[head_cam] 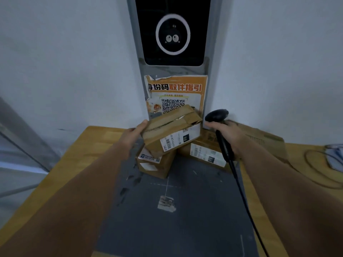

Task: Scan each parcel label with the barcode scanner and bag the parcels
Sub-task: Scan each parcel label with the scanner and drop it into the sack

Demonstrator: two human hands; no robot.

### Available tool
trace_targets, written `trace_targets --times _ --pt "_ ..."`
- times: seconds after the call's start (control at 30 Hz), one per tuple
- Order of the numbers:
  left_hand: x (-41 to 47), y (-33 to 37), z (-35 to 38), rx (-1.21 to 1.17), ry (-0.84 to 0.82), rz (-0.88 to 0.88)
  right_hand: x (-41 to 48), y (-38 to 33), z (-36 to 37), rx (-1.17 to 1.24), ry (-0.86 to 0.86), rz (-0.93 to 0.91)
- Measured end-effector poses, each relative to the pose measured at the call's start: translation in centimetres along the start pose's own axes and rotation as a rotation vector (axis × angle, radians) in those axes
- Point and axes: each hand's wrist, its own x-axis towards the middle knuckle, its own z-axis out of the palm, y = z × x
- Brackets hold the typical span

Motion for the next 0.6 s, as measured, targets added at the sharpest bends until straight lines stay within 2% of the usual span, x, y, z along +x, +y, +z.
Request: trace_targets --times 0.13,0.27,0.4,0.6 --pt "2.5 -0.7 -0.2 -0.019 -0.247 -0.075 3.3 1.1 0.5 -0.067 -0.057 0.010" --pt "3.6 -1.4 -0.1 -0.099 -0.390 -0.104 4.6 0.9 0.2 -0.252 -0.232 0.058" --pt "2.9 -3.1 0.6 -0.232 -0.364 -0.112 4.4 0.9 0.2 -0.373 -0.334 0.058" --pt "-2.2 -5.5 2.2 -0.350 -0.328 -0.134 -0.2 3.0 -0.4 -0.253 -0.277 0.048"
